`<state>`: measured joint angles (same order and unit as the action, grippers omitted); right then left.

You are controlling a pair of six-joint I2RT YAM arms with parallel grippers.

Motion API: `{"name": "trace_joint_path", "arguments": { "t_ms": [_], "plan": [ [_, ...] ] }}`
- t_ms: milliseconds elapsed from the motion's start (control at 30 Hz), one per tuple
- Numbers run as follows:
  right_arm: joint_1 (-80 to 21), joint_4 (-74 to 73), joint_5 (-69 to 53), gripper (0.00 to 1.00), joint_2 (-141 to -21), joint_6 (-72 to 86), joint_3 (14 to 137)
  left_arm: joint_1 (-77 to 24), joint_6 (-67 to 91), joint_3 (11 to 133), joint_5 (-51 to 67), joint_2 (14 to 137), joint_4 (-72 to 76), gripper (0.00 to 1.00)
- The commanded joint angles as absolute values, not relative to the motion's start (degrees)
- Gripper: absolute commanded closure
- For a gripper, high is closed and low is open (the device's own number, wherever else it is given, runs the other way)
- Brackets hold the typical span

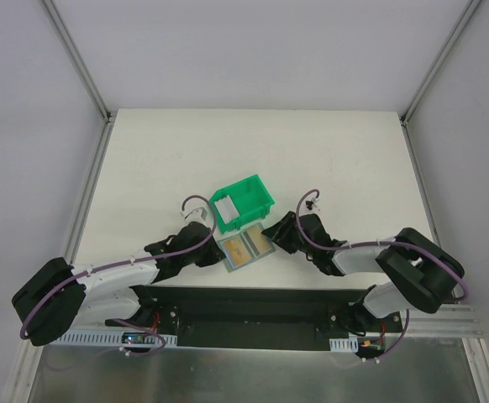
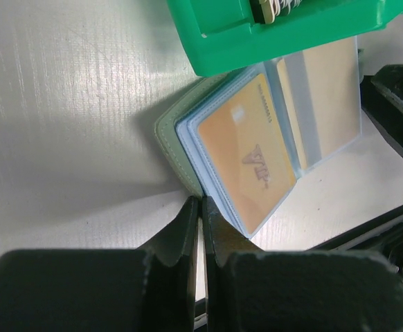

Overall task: Put the credit cards into the card holder
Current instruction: Turn over the card slot in the card holder.

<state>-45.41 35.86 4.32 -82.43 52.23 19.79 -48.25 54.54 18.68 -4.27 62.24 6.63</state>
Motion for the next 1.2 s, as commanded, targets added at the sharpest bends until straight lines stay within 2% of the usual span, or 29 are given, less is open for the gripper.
{"name": "trace_joint_path", "arguments": {
  "t_ms": [0, 167, 333, 433, 500, 567, 833, 1167],
  "plan": [
    [-44.82, 48.14, 3.43, 0.51, -86.83, 56.33, 19.16, -47.64, 54.05, 19.07, -3.16, 61.79, 6.94, 1.00],
    [-44.82, 56.33, 0.62, 0.55, -90.44, 60.38, 18.72, -47.64, 53.96, 19.16, -3.25, 61.96, 7.03, 1.00],
    [-45.17, 55.90, -0.71, 0.57, -88.51, 59.95, 18.02, -47.72, 53.88, 19.07, -3.34, 61.96, 7.03, 1.00],
    [-45.35, 48.99, 2.35, 0.60, -83.08, 57.23, 17.58, -47.72, 53.70, 18.98, -3.43, 61.79, 7.03, 1.00],
    [-45.35, 36.02, 5.08, 0.61, -78.42, 54.86, 19.15, -47.72, 53.44, 18.90, -3.34, 61.53, 6.94, 1.00],
    [-45.35, 27.19, 7.11, 0.69, -74.99, 51.35, 20.91, -47.72, 53.00, 18.72, -3.34, 61.09, 6.86, 1.00],
    [-45.44, 22.07, 8.71, 0.73, -67.24, 46.59, 19.85, -47.72, 50.19, 19.33, -2.73, 60.82, 6.33, 1.00],
    [-50.36, 13.53, 3.08, 0.71, -73.73, 39.55, 30.58, -47.72, 45.79, 21.36, -3.16, 60.64, 3.87, 1.00]
  ]
}}
